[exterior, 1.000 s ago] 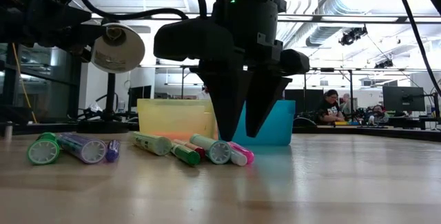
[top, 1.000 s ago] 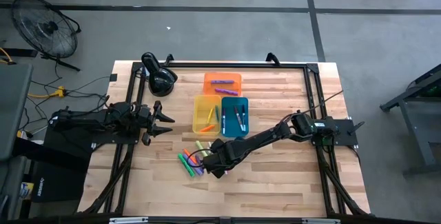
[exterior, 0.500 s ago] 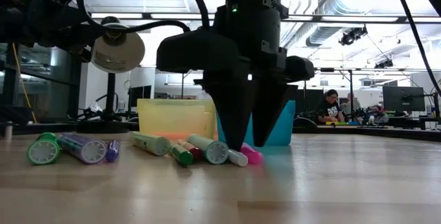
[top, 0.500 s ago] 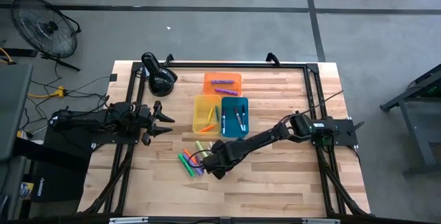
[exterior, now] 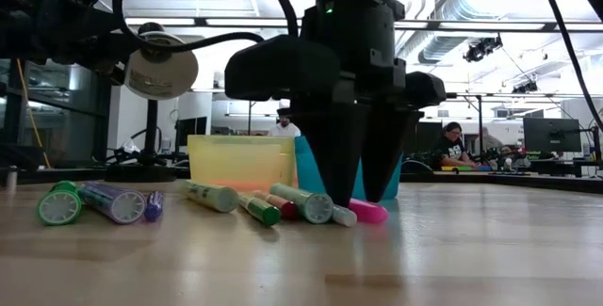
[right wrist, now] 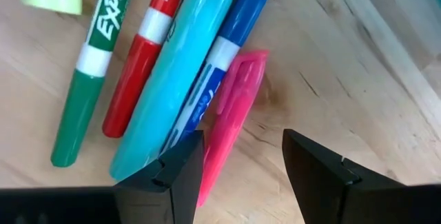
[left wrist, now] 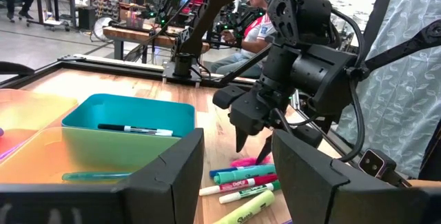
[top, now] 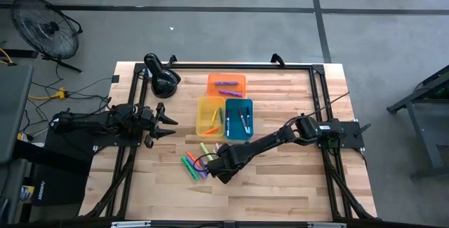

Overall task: Pick & Place Markers
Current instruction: Put the pink pen into the yellow bin

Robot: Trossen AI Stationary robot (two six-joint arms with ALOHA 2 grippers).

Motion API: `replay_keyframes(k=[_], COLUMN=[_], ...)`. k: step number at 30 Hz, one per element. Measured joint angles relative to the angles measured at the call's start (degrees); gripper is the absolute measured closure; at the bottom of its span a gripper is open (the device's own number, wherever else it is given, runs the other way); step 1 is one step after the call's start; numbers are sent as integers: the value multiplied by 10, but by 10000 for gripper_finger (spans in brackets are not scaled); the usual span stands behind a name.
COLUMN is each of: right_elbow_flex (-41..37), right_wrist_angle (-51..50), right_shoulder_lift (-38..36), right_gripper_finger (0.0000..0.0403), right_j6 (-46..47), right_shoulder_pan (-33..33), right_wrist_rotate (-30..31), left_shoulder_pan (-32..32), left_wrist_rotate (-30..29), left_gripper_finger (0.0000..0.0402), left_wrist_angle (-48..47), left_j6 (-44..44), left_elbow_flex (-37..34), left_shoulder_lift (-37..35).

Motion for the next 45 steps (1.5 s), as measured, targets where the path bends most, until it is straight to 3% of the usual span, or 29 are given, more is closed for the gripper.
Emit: replay_keyframes(k=[23,33,45], right_elbow_flex=[0,-89,-100], right_wrist_angle=[-13,84,93], right_shoulder_lift=[0,-20,-23], right_gripper_finger=[218,235,256], right_j6=[-72,-34,-41], right_shoulder_pan=[-12,-24,-26], right_wrist_rotate=[-1,-44,-36], left_shoulder_pan=[0,0,0], left_wrist_rotate=[0,0,0], left_gripper_finger=[232,232,232], left_wrist_angle=[0,0,0], left_j6=[0,0,0], left_elbow_flex=[0,0,0], left_shoulder_lift=[0,0,0])
